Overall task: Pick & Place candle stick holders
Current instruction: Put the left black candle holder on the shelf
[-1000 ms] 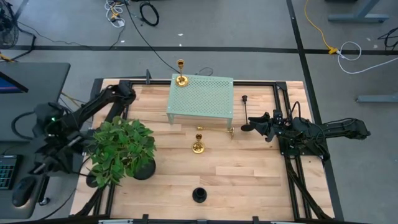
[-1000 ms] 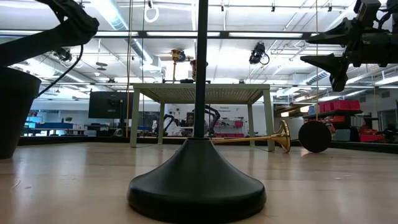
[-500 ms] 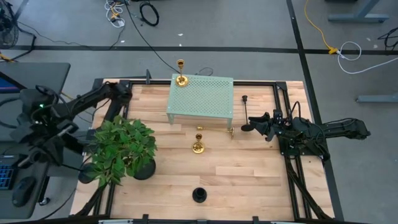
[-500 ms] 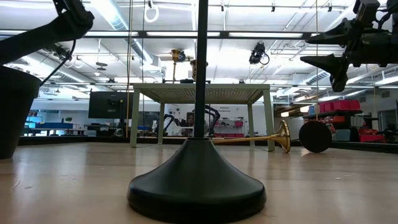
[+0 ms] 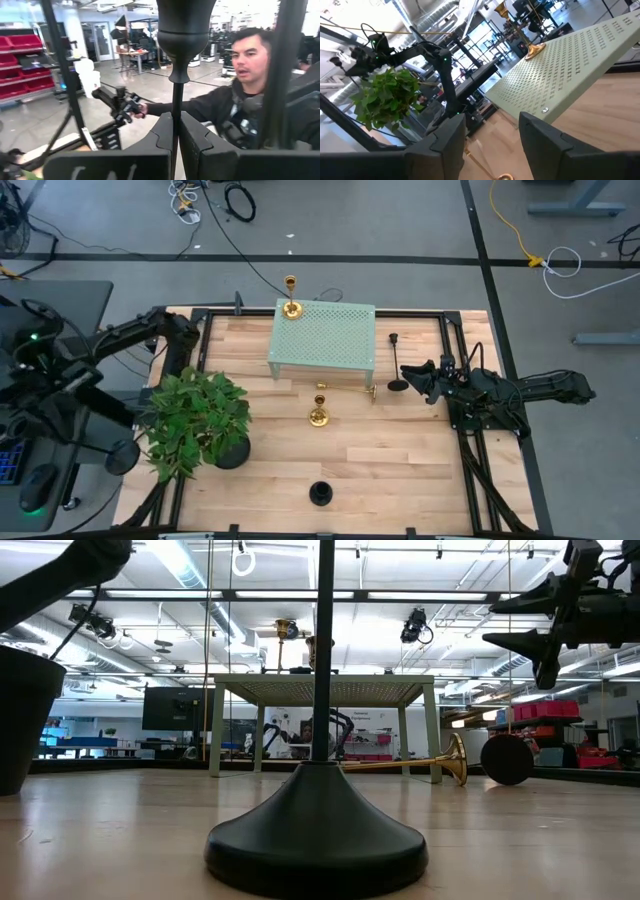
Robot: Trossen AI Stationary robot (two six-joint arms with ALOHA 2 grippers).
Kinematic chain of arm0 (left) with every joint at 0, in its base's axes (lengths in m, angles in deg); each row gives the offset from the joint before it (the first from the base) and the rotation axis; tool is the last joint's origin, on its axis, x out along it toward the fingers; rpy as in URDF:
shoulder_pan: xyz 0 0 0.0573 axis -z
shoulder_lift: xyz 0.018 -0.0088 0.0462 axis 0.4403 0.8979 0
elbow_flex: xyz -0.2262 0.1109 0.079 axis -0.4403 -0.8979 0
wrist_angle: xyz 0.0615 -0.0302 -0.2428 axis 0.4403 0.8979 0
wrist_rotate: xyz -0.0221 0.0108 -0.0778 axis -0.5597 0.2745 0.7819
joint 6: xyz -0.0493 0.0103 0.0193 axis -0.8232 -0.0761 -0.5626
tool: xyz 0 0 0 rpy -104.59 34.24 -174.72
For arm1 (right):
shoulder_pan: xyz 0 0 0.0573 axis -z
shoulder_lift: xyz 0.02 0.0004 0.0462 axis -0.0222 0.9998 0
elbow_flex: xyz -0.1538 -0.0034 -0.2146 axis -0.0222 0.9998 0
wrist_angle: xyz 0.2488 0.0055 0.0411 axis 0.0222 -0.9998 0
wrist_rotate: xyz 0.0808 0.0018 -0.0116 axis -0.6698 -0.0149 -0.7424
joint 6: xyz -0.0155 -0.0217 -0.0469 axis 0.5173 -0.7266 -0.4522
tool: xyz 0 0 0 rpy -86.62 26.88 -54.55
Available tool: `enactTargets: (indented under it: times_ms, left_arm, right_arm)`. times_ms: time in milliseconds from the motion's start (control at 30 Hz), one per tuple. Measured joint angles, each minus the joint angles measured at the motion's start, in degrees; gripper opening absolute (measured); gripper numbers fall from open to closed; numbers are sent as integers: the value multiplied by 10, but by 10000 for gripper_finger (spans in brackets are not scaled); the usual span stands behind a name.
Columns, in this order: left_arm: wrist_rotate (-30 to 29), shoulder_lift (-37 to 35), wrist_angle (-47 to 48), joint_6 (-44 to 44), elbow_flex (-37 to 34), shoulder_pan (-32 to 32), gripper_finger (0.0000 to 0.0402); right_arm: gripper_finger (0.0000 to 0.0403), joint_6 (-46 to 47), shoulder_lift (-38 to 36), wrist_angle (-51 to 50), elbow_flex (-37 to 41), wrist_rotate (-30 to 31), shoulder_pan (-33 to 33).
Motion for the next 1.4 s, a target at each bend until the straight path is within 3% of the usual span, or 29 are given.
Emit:
enactTargets:
  times_ms: [500,733,933,1133,1267,1400]
  left_arm:
    - [1,-12,201,0,197,-135,10]
    - [93,-11,242,46,246,-202,10]
    - [123,-28,239,102,280,-243,10]
    - [163,-87,237,117,268,-236,10]
    - [197,-128,238,157,263,-172,10]
    - [187,-154,188,222,270,-121,10]
  right_arm:
    - [185,-13,0,-2,0,-7,0]
    - [185,-42,0,-10,0,-6,0]
    - [185,-50,0,-10,0,-23,0]
    - [185,-56,0,-10,0,-37,0]
    - [185,-62,0,-10,0,-46,0]
    - [185,-72,0,-10,0,-57,0]
